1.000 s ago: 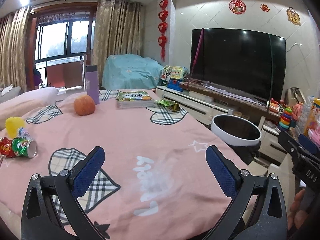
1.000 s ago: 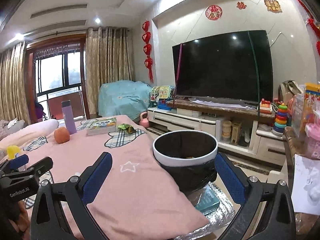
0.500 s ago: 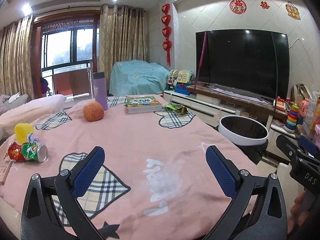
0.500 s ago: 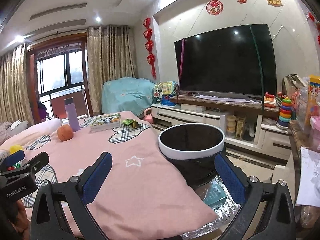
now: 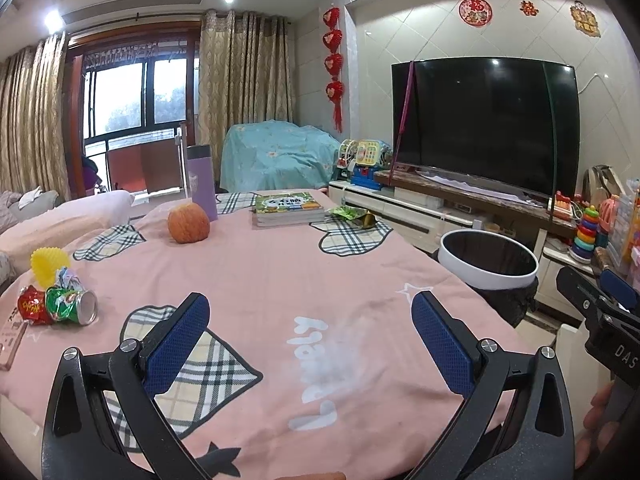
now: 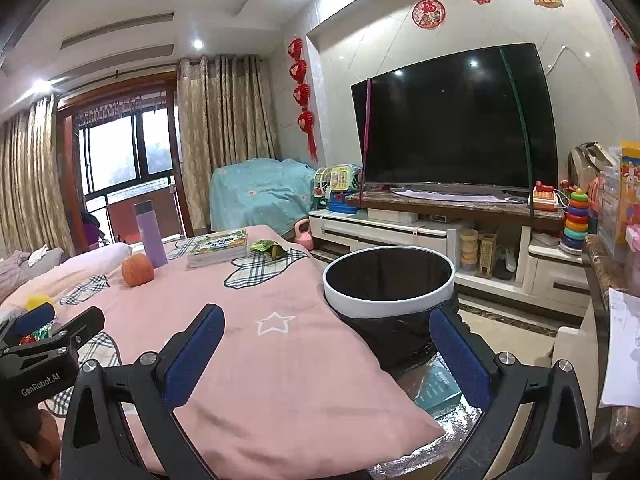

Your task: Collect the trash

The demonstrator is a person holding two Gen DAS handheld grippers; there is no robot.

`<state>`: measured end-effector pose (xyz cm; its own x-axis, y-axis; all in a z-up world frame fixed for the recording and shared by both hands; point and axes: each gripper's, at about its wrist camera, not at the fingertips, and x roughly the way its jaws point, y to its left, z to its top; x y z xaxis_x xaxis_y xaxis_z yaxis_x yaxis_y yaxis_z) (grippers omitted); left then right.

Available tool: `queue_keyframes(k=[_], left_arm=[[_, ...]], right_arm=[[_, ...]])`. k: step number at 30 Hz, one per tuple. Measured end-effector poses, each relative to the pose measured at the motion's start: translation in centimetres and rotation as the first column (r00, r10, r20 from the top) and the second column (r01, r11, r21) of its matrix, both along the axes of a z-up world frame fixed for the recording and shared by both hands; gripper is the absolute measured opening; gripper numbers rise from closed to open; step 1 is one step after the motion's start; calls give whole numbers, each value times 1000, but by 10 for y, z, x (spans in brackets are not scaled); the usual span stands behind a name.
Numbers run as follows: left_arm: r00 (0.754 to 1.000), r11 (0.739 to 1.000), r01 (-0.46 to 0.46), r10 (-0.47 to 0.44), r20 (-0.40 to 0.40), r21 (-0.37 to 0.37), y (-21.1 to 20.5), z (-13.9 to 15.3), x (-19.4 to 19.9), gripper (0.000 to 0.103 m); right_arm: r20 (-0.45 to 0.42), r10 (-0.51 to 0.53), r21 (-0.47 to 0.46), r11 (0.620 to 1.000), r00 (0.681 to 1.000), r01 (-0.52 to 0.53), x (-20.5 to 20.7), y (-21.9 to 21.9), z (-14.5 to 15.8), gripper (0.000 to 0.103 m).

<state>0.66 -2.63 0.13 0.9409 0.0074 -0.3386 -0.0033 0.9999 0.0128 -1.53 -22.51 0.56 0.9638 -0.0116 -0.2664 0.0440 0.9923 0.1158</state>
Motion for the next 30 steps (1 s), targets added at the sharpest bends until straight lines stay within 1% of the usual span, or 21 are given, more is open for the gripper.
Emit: queue_keyframes(k=[12, 19, 30], left_arm=[[999, 999, 35, -35, 16, 7, -5, 1, -4, 103], [999, 999, 37, -37, 13, 14, -8, 1, -4, 103], [999, 999, 36, -37, 23, 21, -10, 1, -5, 103]], right_arm=[[6, -2, -4, 1000, 1000, 2, -1, 0, 2, 103], [16, -2, -15, 1000, 1000, 3, -4, 1, 5, 103], [16, 0, -5, 1000, 1000, 0, -3, -1, 5, 103]])
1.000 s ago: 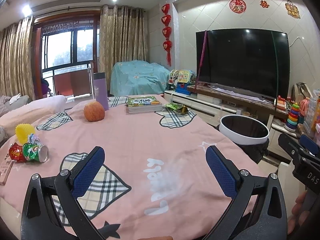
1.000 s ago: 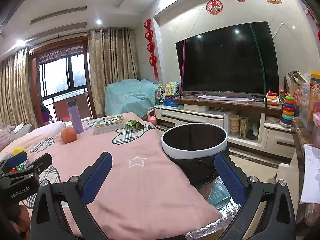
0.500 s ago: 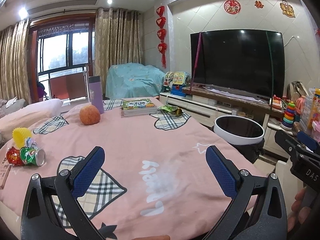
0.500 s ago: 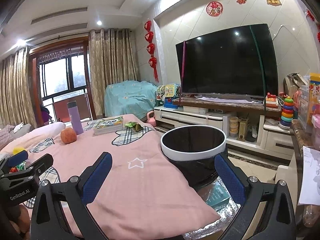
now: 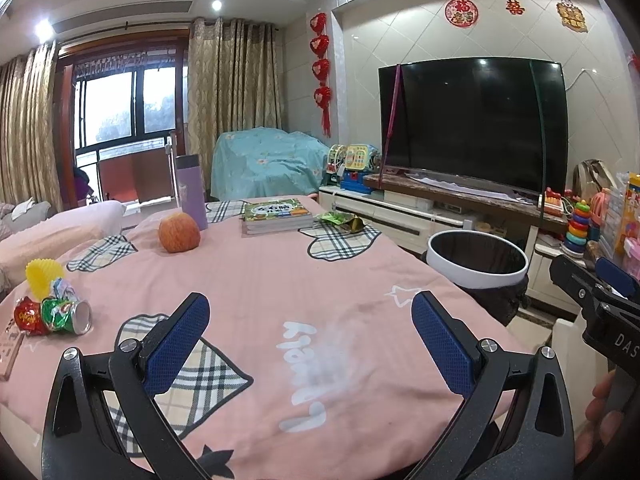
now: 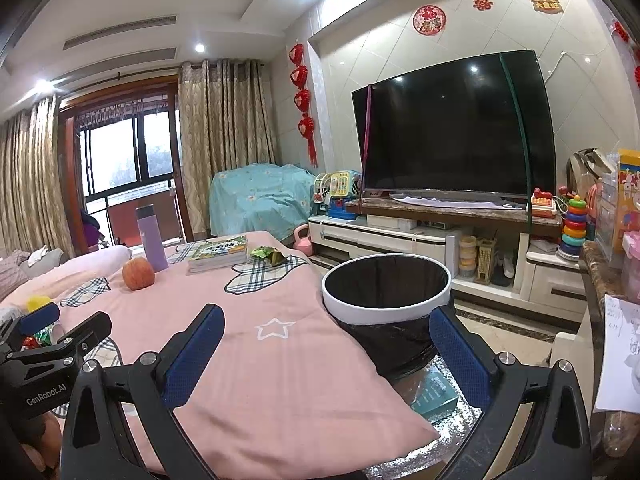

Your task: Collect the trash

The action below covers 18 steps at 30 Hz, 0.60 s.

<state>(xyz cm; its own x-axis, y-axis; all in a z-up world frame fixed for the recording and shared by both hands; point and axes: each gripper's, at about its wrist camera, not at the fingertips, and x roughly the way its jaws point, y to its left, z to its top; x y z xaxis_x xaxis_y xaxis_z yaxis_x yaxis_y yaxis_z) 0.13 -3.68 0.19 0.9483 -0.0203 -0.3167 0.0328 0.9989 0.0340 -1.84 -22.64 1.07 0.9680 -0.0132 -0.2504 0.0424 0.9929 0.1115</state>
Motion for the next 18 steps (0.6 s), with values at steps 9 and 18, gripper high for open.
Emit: queue_keyframes(k=[9, 18], left_arm=[[1000, 1000, 4, -4, -2, -1, -1, -1, -2, 103], [1000, 1000, 10, -10, -5, -3, -1, 0, -3, 103]], right_arm=[[3, 3, 3, 1000, 1000, -3, -1, 0, 0, 103], [8, 6, 4, 1000, 1000, -6, -3, 0, 1, 103]])
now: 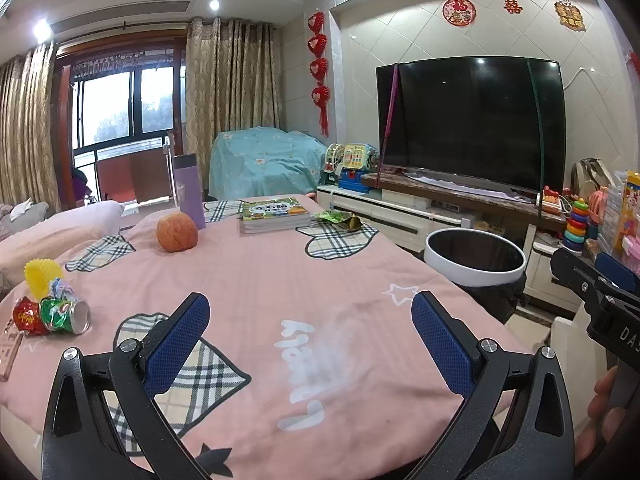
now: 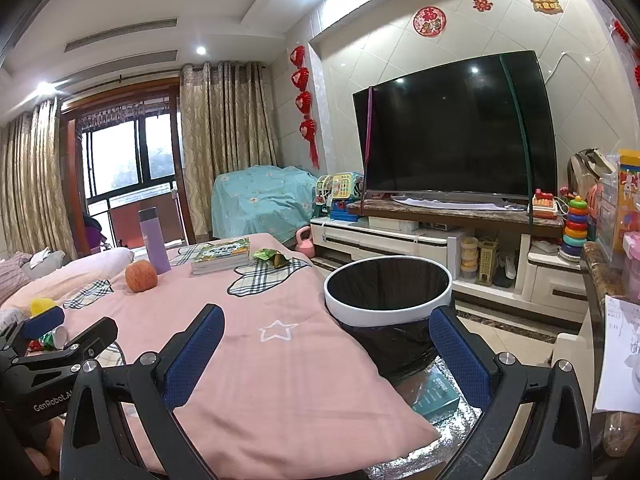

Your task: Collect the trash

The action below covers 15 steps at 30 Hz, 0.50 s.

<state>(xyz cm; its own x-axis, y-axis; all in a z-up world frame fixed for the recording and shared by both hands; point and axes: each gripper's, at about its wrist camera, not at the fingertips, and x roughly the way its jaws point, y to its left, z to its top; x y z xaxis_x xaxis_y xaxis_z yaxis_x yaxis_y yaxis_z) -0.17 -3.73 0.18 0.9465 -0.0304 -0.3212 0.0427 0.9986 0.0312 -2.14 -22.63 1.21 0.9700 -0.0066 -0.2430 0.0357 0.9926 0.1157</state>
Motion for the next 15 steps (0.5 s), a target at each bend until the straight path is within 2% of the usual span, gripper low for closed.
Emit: queue_keyframes(k=[15], left_arm=[[1000, 1000, 1, -1, -3, -1, 0, 0, 0, 103]], right_arm=[[0, 2, 3, 1000, 1000, -2, 0, -1, 2, 103]])
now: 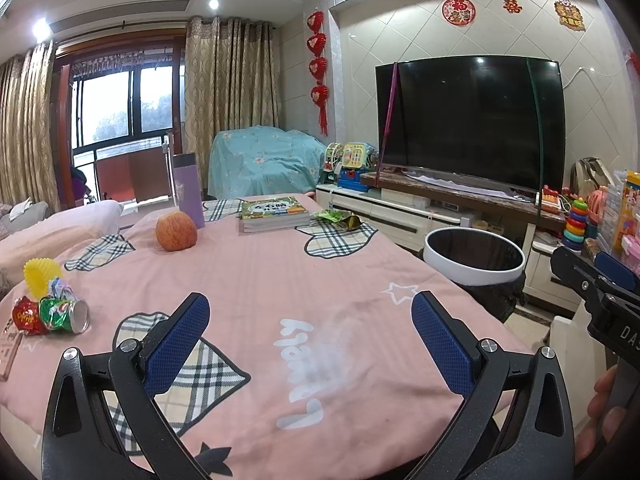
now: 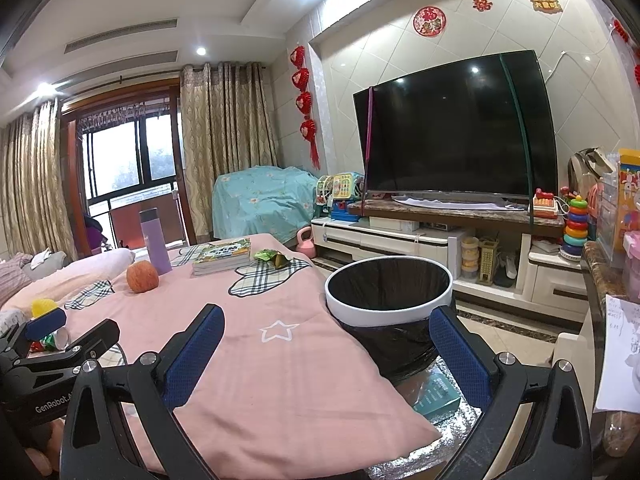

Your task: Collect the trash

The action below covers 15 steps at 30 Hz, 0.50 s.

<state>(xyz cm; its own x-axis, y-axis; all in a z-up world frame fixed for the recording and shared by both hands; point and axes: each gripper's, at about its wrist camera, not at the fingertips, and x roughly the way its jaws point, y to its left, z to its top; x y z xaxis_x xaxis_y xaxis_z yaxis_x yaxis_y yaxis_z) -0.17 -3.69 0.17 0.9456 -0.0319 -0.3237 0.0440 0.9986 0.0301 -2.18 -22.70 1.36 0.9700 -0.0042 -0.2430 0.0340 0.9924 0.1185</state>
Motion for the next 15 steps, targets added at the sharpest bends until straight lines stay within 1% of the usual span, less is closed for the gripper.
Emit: queue_keyframes(k=[15], left_arm=[[1000, 1000, 2, -2, -5, 2, 3, -1, 1, 103]], right_arm=[[-1, 2, 3, 1000, 1000, -2, 0, 0, 0, 103]])
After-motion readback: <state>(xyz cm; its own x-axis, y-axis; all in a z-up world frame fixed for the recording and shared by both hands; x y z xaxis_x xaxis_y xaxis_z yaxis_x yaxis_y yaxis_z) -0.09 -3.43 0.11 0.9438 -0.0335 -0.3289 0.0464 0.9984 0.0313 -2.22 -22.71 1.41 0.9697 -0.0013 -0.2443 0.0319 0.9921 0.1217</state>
